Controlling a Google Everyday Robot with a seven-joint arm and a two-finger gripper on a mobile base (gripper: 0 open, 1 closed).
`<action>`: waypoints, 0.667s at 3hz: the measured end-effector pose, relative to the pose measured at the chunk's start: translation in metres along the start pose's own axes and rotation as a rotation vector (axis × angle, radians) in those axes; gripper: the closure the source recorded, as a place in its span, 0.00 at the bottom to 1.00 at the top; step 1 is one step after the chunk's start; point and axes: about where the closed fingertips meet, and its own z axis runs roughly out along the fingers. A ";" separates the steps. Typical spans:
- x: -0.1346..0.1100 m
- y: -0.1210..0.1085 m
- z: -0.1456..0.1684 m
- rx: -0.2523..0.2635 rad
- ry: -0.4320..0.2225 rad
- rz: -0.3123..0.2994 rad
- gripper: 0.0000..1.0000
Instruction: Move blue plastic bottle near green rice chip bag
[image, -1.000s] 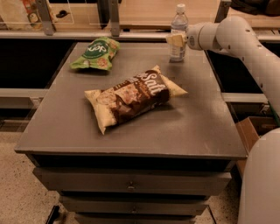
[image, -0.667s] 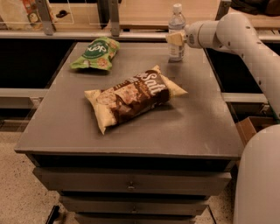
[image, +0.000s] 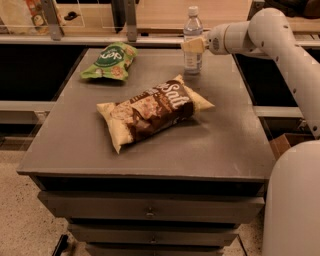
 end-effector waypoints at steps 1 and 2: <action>-0.010 0.029 0.002 -0.126 -0.032 0.018 1.00; -0.028 0.054 0.005 -0.231 -0.092 0.015 1.00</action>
Offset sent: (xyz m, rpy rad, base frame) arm -0.0397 0.0745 0.0462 0.2020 -0.0340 0.3439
